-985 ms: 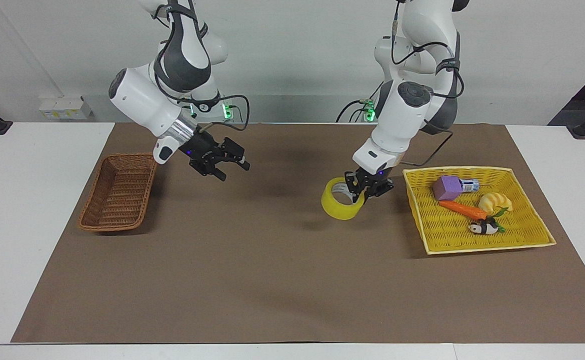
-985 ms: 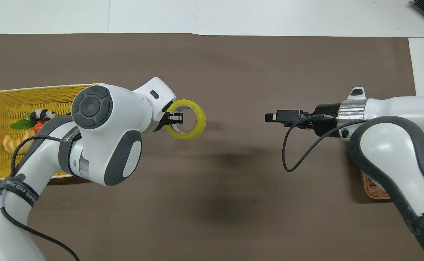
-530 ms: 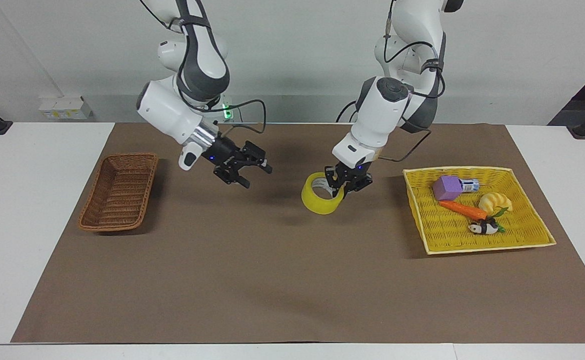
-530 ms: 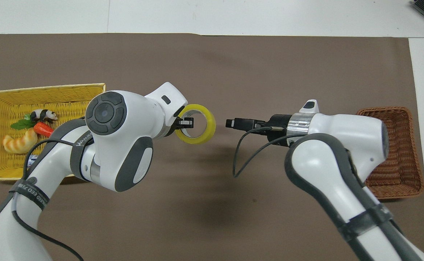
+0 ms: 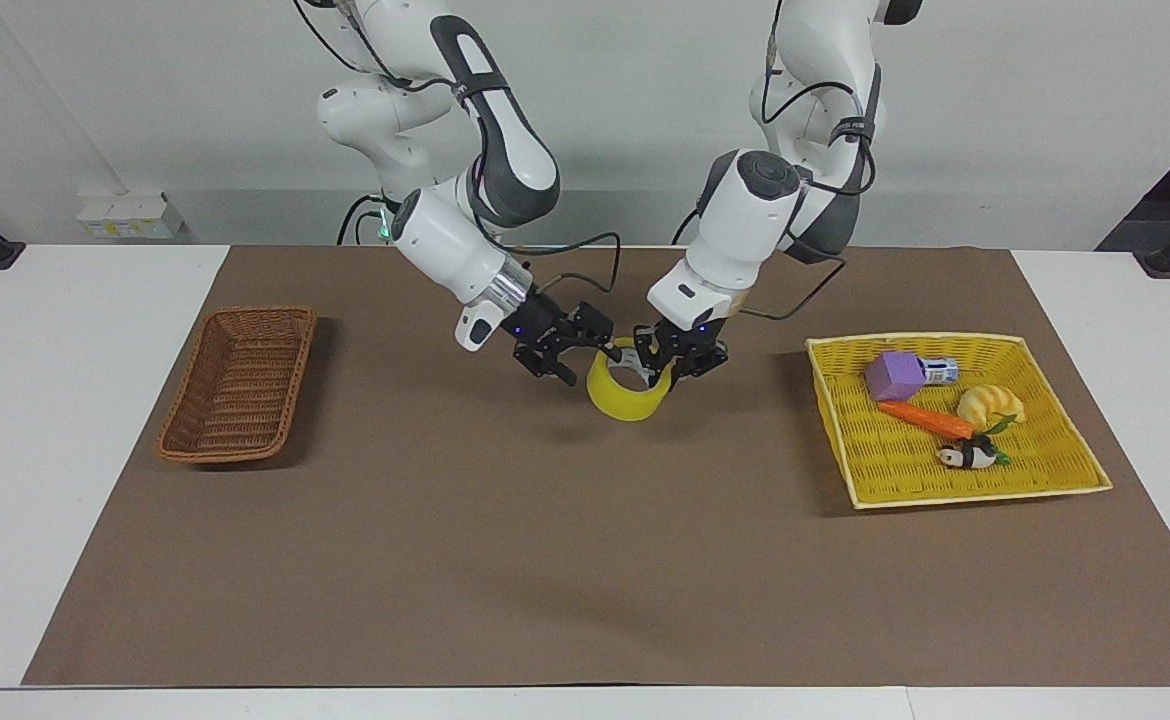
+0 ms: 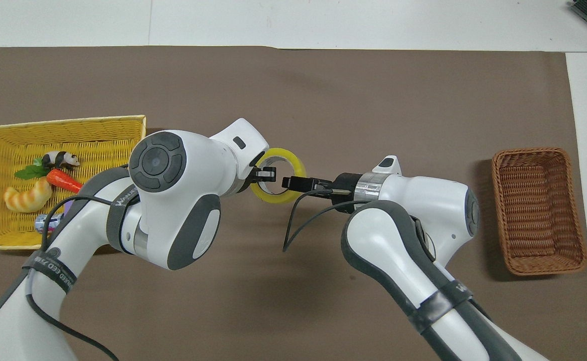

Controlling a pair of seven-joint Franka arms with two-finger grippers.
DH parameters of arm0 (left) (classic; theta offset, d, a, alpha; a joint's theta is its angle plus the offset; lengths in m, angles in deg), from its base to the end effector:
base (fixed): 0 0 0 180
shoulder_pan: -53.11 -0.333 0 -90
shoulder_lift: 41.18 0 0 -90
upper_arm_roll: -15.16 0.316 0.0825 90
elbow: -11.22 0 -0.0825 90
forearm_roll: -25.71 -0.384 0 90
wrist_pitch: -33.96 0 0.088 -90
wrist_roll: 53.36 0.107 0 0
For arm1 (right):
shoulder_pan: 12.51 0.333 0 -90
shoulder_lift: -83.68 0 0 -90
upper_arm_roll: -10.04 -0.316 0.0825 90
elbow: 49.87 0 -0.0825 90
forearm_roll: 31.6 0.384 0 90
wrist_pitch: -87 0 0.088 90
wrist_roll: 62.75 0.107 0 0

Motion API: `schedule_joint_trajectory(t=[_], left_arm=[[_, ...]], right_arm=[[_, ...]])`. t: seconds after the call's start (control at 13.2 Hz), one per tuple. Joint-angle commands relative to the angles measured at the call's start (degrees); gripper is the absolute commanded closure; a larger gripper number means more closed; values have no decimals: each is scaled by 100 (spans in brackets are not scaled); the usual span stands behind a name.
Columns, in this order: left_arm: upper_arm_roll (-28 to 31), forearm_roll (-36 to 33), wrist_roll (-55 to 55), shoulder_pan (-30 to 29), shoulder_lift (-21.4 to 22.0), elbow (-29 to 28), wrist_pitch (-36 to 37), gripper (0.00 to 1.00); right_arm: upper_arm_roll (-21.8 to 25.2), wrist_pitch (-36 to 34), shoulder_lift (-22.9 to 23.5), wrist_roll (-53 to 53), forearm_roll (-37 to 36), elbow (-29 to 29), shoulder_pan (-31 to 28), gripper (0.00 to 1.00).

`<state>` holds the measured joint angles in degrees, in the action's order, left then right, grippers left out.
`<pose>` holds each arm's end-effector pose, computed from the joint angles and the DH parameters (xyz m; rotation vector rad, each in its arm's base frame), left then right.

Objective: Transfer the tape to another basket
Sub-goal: 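Bring the tape toward the right gripper and close the right gripper on it, then open the left gripper and release the tape to the right gripper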

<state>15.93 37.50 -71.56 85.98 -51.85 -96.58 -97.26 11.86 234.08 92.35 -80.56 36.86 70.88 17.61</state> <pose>0.5278 -0.3370 0.4332 2.8849 -0.1799 0.1889 0.5247 0.2663 0.3700 -2.3380 0.1668 -0.2379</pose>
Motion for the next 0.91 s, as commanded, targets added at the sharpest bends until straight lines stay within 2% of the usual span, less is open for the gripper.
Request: schedule_joint_trajectory(t=[0.0, 0.45, 0.53, 0.76, 0.83], left_arm=[[98, 157, -18, 140, 65, -22, -97, 100], [116, 166, -35, 140, 65, 22, -97, 100], [116, 166, -35, 132, 56, 31, -88, 91], [125, 166, 44, 123, 56, 31, -97, 21], [125, 166, 70, 114, 56, 22, -53, 12]], right_arm=[[12, 75, 134, -127, 212, -173, 47, 100], [21, 40, 205, 32, 194, -429, 12, 100], [21, 40, 187, 32, 185, -429, 12, 100], [30, 49, 187, 197, 133, -429, 21, 100], [30, 40, 187, 416, 80, -429, 29, 100]])
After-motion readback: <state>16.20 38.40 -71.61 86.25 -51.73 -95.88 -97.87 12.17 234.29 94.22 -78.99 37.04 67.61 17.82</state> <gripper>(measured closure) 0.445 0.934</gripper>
